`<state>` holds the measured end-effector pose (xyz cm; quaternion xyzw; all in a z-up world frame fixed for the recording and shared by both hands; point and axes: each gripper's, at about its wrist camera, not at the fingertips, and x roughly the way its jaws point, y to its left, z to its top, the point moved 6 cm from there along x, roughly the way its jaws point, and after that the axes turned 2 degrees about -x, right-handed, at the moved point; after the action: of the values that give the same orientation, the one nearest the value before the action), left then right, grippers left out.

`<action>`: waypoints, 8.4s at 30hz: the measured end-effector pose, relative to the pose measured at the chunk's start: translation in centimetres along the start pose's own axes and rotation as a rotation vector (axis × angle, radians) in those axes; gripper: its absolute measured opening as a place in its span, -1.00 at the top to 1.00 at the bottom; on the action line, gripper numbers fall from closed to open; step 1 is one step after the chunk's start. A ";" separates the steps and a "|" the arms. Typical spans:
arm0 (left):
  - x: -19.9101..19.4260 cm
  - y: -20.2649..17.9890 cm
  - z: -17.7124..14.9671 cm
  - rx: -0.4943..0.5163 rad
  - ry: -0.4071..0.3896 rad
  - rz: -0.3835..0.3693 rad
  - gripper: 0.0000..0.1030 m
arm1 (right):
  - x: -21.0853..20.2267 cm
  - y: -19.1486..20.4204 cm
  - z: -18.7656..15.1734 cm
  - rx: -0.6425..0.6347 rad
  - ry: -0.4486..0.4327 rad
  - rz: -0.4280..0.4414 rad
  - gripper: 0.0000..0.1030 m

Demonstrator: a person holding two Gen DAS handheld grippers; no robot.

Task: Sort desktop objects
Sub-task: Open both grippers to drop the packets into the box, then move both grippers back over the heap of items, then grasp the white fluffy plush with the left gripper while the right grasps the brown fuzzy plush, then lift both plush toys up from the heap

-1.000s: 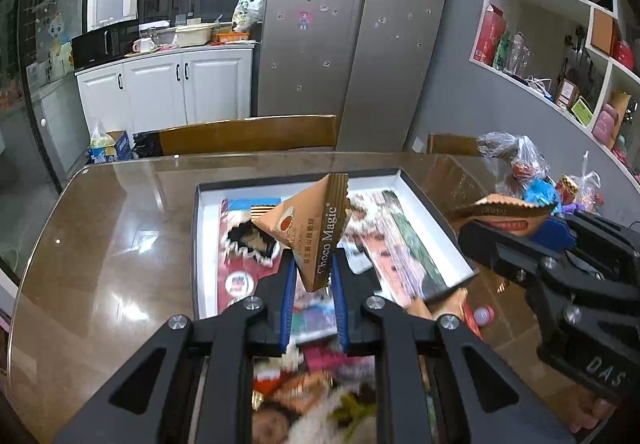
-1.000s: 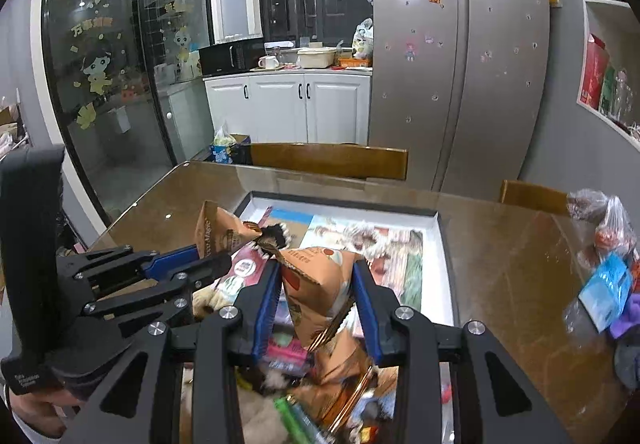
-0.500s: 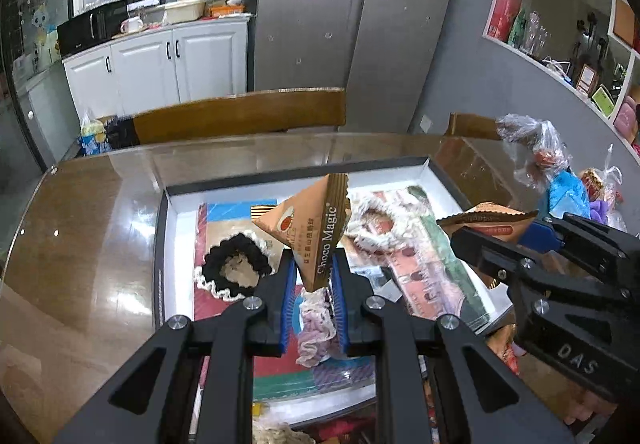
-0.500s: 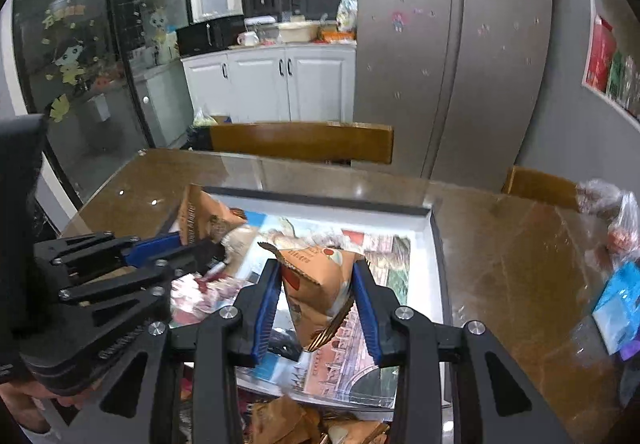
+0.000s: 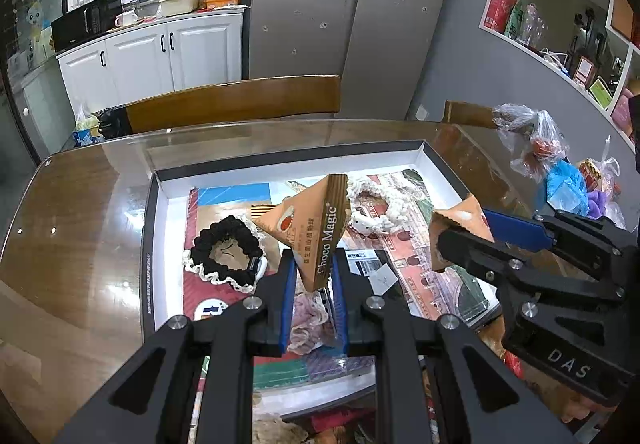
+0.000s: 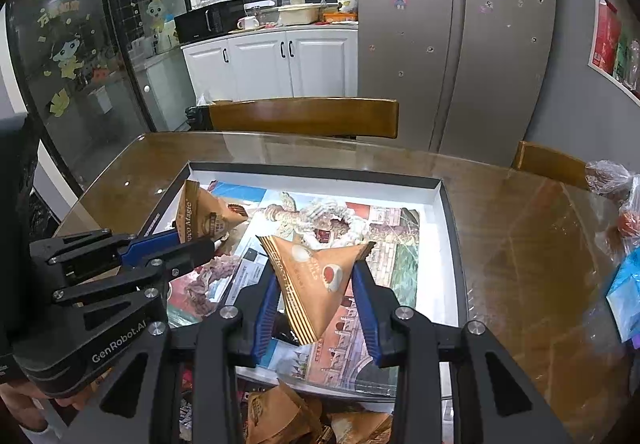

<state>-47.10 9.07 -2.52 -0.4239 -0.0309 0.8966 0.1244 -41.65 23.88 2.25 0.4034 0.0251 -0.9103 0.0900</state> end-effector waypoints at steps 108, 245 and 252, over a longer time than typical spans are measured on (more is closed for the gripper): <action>-9.8 -5.0 -19.5 -0.008 0.053 -0.020 -0.48 | -10.9 -2.9 -20.1 0.174 0.029 -0.094 -0.48; -16.3 -6.3 -19.8 0.038 -0.090 -0.122 0.18 | -14.5 -0.7 -19.1 0.155 -0.066 0.045 0.37; -16.9 -5.3 -19.0 -0.005 -0.104 -0.129 0.18 | -15.1 -0.7 -18.4 0.153 -0.079 0.042 0.37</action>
<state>-21.19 9.04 -1.10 -0.3741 -0.0670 0.9075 0.1791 -18.41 28.91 0.94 0.3735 -0.0566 -0.9225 0.0789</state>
